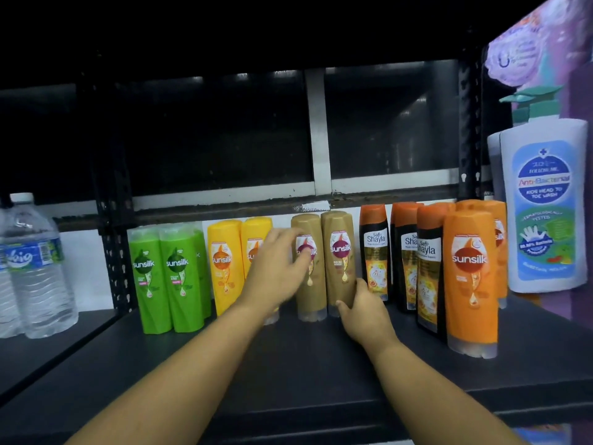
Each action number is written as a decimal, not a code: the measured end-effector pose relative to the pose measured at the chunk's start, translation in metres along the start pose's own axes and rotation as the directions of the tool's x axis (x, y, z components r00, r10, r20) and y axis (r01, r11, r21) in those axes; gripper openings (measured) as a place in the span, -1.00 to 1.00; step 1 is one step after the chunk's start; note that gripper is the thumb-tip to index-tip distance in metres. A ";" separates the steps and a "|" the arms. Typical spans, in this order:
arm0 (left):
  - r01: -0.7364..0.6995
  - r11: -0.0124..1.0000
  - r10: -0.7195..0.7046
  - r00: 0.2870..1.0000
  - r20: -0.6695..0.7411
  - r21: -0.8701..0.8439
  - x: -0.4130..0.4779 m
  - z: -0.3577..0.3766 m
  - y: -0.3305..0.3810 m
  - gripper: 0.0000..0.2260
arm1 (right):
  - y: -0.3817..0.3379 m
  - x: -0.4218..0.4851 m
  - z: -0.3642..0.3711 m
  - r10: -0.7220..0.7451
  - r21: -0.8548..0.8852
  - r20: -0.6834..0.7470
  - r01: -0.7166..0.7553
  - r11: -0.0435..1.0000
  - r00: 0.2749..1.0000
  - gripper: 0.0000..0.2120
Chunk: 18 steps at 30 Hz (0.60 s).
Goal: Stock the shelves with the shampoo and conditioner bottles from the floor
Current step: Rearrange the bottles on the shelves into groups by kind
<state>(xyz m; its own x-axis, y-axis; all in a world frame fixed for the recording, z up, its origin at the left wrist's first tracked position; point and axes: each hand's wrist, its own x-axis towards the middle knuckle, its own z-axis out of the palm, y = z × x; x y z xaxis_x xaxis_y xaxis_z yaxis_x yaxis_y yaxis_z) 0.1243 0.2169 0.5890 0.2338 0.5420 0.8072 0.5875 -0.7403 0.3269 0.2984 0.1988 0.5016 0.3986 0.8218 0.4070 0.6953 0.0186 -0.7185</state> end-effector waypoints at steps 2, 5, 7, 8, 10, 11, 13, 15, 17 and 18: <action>-0.031 0.999 0.032 0.998 -0.045 0.028 0.042 -0.013 0.010 -0.70 | 0.002 0.002 0.001 0.005 0.016 0.002 -0.005 1.000 1.000 -0.48; 0.076 0.993 -0.086 0.990 0.115 0.088 0.103 -0.017 0.022 -0.77 | 0.006 0.003 0.002 0.005 0.056 -0.008 -0.004 0.998 1.000 -0.49; 0.092 0.973 -0.152 0.946 0.286 0.211 0.134 -0.012 0.025 -0.79 | 0.007 0.004 0.003 0.000 0.082 -0.013 0.001 0.997 1.000 -0.49; 0.088 0.964 -0.175 0.920 0.352 0.251 0.146 -0.009 0.026 -0.80 | 0.008 0.004 0.003 -0.005 0.088 -0.016 0.007 0.996 1.000 -0.50; 0.143 0.957 -0.250 0.849 0.465 0.252 0.162 -0.003 0.027 -0.79 | 0.010 0.005 0.005 -0.018 0.094 -0.024 0.020 0.995 1.000 -0.51; 0.190 0.950 -0.296 0.799 0.523 0.248 0.168 -0.001 0.028 -0.78 | 0.011 0.005 0.005 -0.029 0.096 -0.026 0.031 0.995 0.999 -0.52; 0.265 0.922 -0.388 0.674 0.629 0.284 0.174 -0.001 0.032 -0.73 | 0.012 0.006 0.006 -0.042 0.090 -0.021 0.044 0.995 0.999 -0.52; 0.313 0.891 -0.454 0.570 0.684 0.330 0.179 0.001 0.031 -0.66 | 0.013 0.007 0.007 -0.043 0.087 -0.021 0.045 0.995 0.999 -0.54; 0.336 0.871 -0.490 0.546 0.679 0.358 0.184 0.005 0.026 -0.62 | 0.013 0.008 0.007 -0.041 0.087 -0.022 0.043 0.995 0.999 -0.57; 0.336 0.869 -0.494 0.555 0.669 0.362 0.185 0.007 0.024 -0.62 | 0.013 0.008 0.007 -0.038 0.089 -0.020 0.040 0.995 0.999 -0.57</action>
<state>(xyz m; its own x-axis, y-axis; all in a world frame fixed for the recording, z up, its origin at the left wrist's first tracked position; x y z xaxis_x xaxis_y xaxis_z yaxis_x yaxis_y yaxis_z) 0.1869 0.3026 0.7429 0.3583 0.9327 -0.0419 0.8700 -0.3173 0.3773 0.3059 0.2097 0.4913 0.3838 0.8090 0.4453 0.6549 0.1016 -0.7489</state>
